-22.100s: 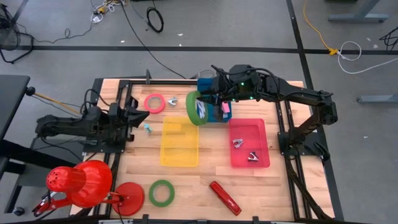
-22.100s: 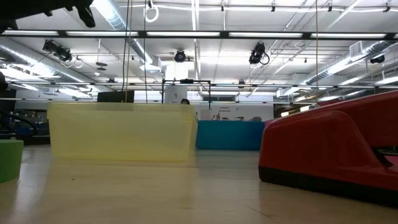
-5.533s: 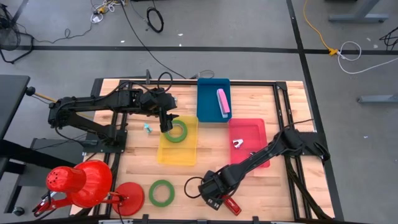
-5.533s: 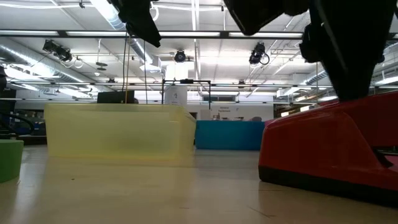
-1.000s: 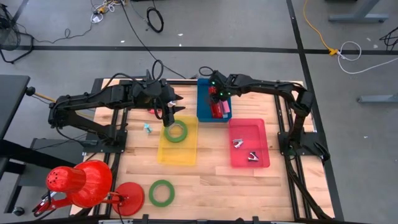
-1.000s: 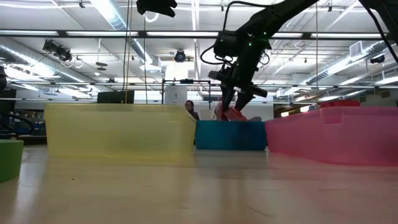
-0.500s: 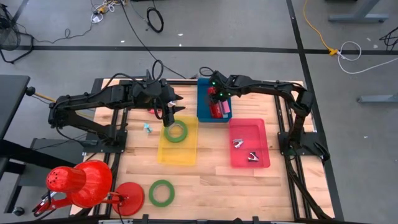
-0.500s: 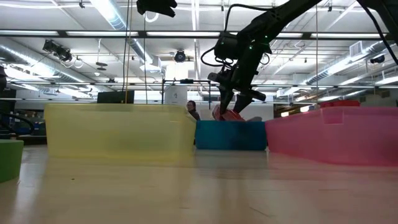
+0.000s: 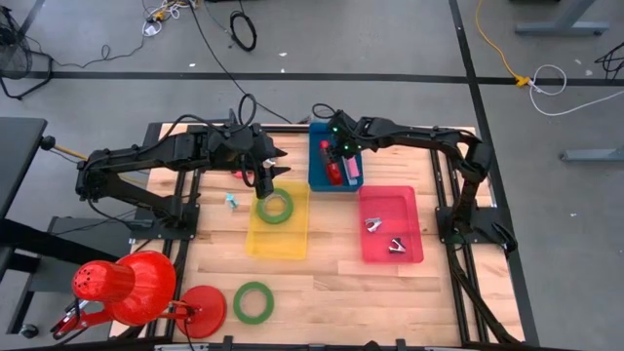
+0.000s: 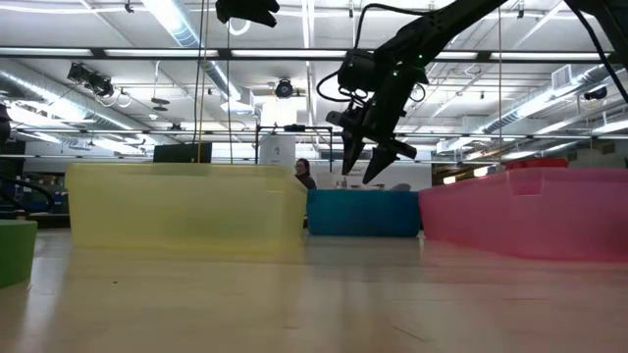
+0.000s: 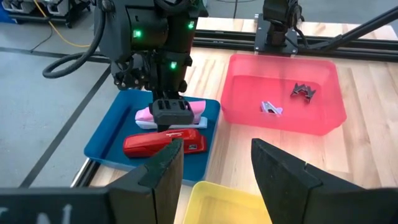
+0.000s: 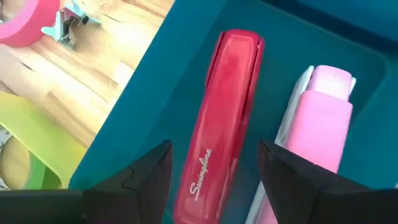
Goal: Pick and place Stapler, Stapler remover, tape
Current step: Put the top light blue staple remover into the red bin
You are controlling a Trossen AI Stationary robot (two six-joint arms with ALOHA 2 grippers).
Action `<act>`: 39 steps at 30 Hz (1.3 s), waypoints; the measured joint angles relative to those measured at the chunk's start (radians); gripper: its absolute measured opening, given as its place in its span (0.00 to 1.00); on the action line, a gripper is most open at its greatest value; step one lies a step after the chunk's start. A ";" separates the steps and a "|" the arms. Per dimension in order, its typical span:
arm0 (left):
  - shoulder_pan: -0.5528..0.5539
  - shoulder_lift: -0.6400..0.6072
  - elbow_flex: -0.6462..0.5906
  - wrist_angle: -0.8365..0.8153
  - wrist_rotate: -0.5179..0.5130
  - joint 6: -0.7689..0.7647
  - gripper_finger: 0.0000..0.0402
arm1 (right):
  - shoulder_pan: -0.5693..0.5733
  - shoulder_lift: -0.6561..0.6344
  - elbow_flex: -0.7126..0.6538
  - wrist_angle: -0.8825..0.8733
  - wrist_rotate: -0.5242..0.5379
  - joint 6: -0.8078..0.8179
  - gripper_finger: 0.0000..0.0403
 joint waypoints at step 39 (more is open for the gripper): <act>0.306 0.028 -0.002 -0.120 0.019 0.271 0.48 | 0.203 -0.495 0.000 0.067 -0.055 -0.381 0.49</act>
